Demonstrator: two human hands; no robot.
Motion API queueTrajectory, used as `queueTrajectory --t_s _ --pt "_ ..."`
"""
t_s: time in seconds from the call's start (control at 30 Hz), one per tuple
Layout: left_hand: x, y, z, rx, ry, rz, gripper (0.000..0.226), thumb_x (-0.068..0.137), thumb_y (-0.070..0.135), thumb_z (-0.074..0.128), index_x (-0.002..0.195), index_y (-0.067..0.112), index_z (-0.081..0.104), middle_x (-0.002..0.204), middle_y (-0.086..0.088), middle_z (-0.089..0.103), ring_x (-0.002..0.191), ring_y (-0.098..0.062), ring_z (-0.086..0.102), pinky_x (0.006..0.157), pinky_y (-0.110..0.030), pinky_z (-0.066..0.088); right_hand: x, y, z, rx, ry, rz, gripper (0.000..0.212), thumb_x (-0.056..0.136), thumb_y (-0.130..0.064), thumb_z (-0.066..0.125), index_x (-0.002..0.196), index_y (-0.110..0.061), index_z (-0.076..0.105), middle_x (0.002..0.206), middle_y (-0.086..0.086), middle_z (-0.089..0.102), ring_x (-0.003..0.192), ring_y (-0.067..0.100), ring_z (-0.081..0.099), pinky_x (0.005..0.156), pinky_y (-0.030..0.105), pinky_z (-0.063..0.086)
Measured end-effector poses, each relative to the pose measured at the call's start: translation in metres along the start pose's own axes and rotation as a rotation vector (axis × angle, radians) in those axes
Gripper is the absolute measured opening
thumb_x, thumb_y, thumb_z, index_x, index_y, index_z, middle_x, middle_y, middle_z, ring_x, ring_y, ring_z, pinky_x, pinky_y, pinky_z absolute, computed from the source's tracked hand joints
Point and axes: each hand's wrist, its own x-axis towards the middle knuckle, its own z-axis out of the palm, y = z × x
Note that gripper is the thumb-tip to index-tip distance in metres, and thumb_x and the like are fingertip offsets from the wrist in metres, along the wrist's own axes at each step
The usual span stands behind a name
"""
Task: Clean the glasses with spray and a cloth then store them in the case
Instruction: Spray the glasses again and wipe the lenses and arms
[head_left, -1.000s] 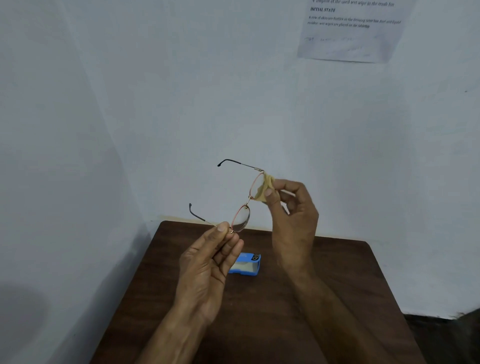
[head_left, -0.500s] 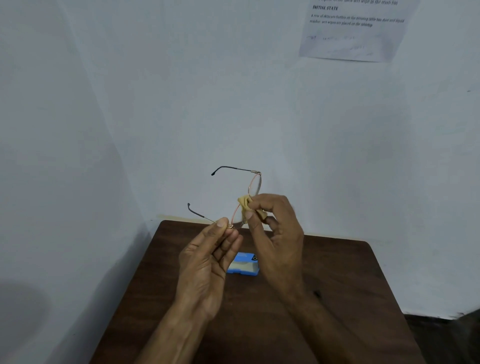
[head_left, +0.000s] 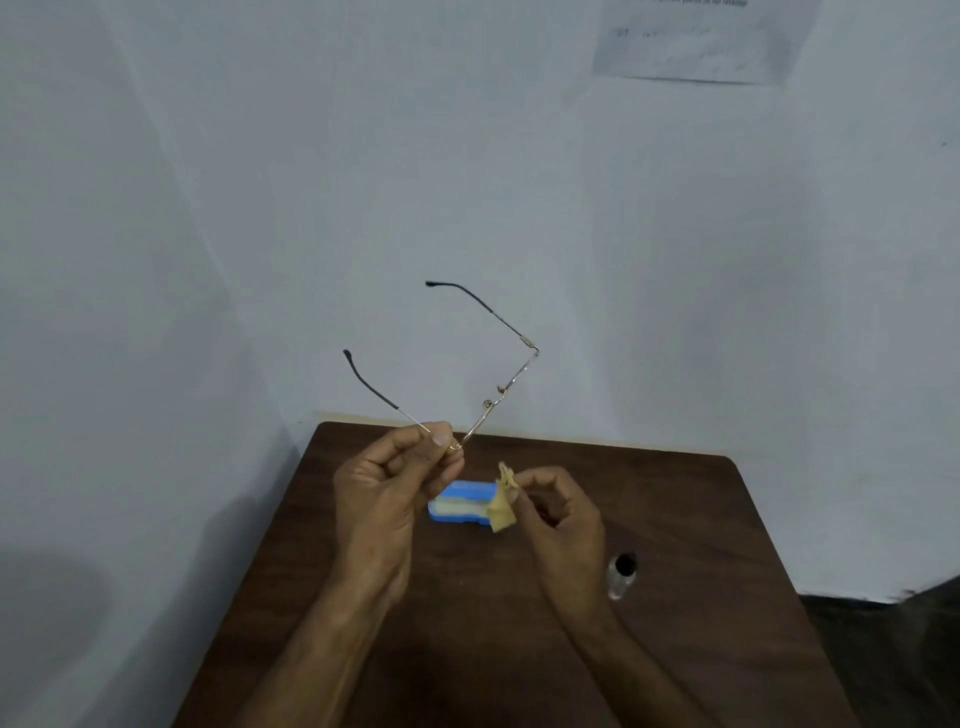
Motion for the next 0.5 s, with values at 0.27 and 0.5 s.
queueTrajectory --t_s 0.27,0.5 --pt "-0.005 -0.019 -0.018 0.441 -0.073 0.247 0.012 0.084 0.014 0.079 0.095 0.016 0.08 0.09 0.0 0.082 0.087 -0.014 0.078 0.081 -0.025 0.062 -0.043 0.143 -0.037 -0.391 -0.128 0.377 0.018 0.092 -0.011 0.074 0.079 -0.021 0.069 0.073 -0.009 0.076 0.064 0.003 0.069 0.063 0.024 0.054" --pt "-0.02 -0.035 -0.032 0.643 -0.146 0.341 0.014 0.087 0.015 0.08 0.1 0.013 0.08 0.097 0.004 0.081 0.095 -0.016 0.078 0.083 -0.026 0.061 -0.058 0.192 -0.052 -0.604 -0.168 0.477 0.029 0.086 -0.014 0.077 0.067 -0.032 0.065 0.069 -0.007 0.067 0.07 0.006 0.064 0.067 0.03 0.05"
